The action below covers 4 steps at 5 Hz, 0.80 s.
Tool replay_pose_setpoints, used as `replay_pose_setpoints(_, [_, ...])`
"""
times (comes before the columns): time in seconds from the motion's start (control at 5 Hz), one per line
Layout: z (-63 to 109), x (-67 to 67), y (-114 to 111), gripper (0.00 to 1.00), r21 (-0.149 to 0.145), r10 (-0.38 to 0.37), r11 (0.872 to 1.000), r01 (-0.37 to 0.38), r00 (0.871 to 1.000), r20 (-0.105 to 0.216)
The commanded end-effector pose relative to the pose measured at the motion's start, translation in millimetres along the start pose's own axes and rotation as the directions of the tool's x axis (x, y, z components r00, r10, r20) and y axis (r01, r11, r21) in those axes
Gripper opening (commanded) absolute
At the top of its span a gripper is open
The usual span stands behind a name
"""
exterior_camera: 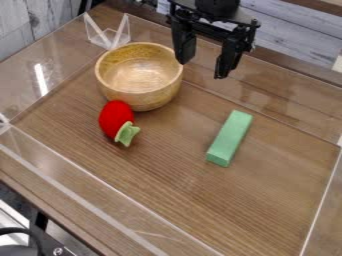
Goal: Put the green block in the brown bowl
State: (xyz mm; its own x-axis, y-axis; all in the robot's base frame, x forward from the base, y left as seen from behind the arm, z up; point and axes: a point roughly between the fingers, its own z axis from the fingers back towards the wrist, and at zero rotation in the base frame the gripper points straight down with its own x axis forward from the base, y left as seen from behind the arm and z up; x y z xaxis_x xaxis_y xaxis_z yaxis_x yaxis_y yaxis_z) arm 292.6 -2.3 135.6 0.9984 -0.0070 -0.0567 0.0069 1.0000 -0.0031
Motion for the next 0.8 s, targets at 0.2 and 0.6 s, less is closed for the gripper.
replay_pose_setpoints(0.2, [-27.0, -17.3, -21.6, 1.00, -0.008, -0.026, 1.000, 0.026, 0.999, -0.023])
replay_pose_setpoints(0.6, [-43.8, -21.6, -60.5, 1.00, -0.009, -0.190, 0.982, 0.190, 0.982, 0.025])
